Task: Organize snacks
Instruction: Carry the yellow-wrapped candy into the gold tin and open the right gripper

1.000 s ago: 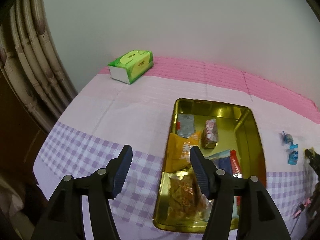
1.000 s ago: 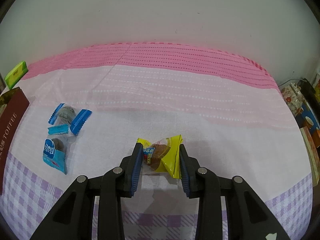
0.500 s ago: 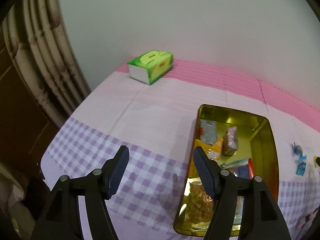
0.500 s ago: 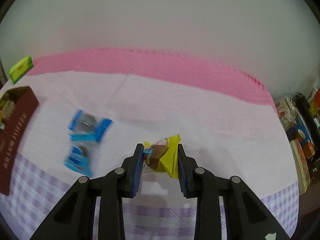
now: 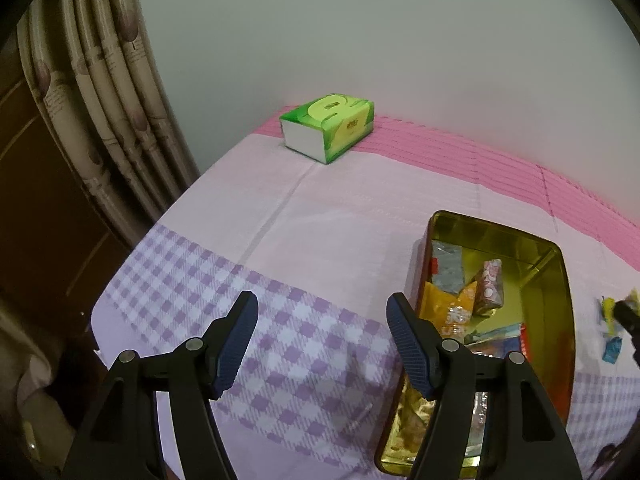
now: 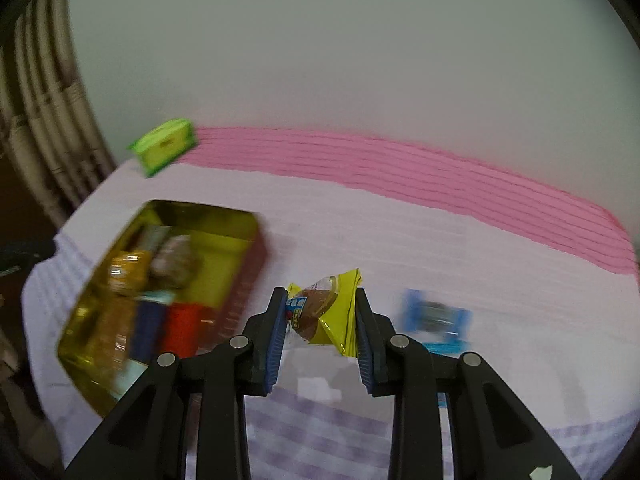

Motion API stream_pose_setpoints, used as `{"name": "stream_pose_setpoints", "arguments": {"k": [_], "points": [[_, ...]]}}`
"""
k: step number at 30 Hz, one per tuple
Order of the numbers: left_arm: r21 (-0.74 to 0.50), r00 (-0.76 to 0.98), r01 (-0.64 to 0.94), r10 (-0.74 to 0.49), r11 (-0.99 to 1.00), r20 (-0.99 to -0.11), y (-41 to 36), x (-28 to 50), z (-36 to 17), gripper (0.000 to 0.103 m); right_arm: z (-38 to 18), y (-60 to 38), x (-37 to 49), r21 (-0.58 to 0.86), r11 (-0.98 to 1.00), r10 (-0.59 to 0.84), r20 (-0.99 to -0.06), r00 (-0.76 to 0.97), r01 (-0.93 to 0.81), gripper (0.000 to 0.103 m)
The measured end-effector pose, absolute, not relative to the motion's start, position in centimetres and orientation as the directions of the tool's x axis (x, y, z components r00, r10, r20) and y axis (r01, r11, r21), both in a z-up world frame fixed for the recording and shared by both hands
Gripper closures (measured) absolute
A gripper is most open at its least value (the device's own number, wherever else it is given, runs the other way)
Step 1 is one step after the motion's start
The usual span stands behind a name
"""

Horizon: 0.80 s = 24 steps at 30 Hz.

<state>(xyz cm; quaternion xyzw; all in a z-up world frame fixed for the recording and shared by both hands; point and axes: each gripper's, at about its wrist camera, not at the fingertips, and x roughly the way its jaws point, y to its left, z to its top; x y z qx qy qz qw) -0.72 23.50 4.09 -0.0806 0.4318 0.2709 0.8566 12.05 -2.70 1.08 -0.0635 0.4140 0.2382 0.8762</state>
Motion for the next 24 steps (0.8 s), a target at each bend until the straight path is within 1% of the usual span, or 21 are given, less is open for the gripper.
{"name": "stream_pose_setpoints", "arguments": {"k": [6, 10, 16, 24], "points": [[0.114, 0.454, -0.555, 0.415, 0.824, -0.788, 24.7, -0.7, 3.6, 0.035, 0.7, 2.8, 11.3, 0.056, 0.84, 0.384, -0.764, 0.518, -0.54, 0.074], [0.084, 0.436, -0.585, 0.4, 0.807, -0.806, 26.0, -0.9, 3.3, 0.035, 0.0, 5.6, 11.3, 0.041, 0.827, 0.381, -0.775, 0.505, -0.561, 0.074], [0.065, 0.426, -0.617, 0.402, 0.784, -0.81, 26.9, -1.3, 3.2, 0.035, -1.4, 7.1, 11.6, 0.004, 0.828, 0.346, -0.791, 0.504, -0.561, 0.074], [0.05, 0.422, -0.62, 0.387, 0.783, -0.82, 27.1, -1.3, 3.0, 0.035, -2.5, 7.9, 12.3, -0.02, 0.83, 0.318, -0.804, 0.503, -0.557, 0.073]]}}
